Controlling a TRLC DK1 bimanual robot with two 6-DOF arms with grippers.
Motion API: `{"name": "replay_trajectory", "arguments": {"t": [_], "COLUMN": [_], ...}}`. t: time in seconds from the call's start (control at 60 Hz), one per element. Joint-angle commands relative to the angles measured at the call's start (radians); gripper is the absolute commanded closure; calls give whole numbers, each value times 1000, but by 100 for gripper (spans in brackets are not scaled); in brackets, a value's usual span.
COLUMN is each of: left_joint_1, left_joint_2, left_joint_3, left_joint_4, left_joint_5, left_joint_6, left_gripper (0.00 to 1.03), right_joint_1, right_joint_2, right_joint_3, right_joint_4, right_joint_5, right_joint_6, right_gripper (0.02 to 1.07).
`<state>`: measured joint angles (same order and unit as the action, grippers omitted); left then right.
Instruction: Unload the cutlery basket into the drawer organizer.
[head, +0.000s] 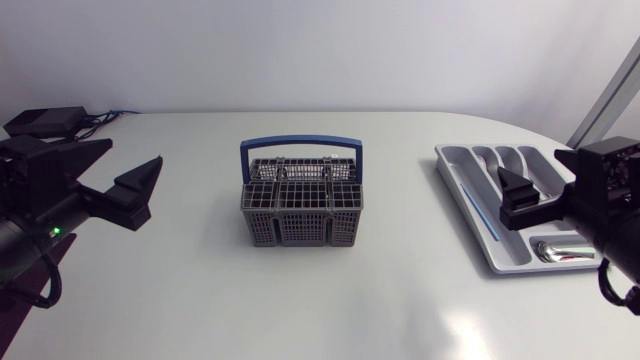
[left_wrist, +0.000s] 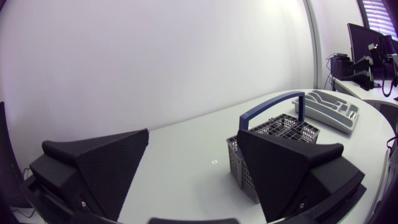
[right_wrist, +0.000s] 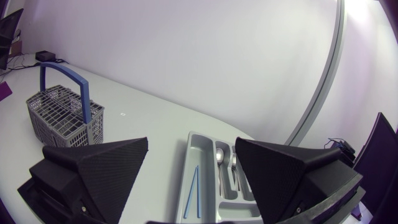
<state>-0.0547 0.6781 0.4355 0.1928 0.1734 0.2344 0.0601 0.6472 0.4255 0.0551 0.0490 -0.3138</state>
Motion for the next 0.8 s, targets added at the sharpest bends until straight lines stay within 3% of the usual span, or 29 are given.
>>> {"name": "replay_trajectory", "arguments": {"t": [0.0, 0.283, 0.35, 0.783], "left_joint_1": [18, 62, 71, 64], "left_joint_2": [-34, -140, -187, -412], "left_joint_3": [-30, -86, -119, -264], "left_joint_4": [16, 7, 13, -81], "left_joint_5": [-8, -8, -43, -103], "left_joint_6": [-49, -66, -115, -170], "left_gripper": [4, 4, 4, 4], "right_joint_1": [-11, -29, -32, -47], "right_joint_2": [-66, -193, -234, -460], "right_joint_3": [-42, -125, -152, -302], "right_joint_4": [22, 22, 15, -23], "right_joint_5": [-5, -6, -10, -31], "right_joint_6": [22, 44, 69, 203], "right_gripper": [6, 6, 6, 6]}}
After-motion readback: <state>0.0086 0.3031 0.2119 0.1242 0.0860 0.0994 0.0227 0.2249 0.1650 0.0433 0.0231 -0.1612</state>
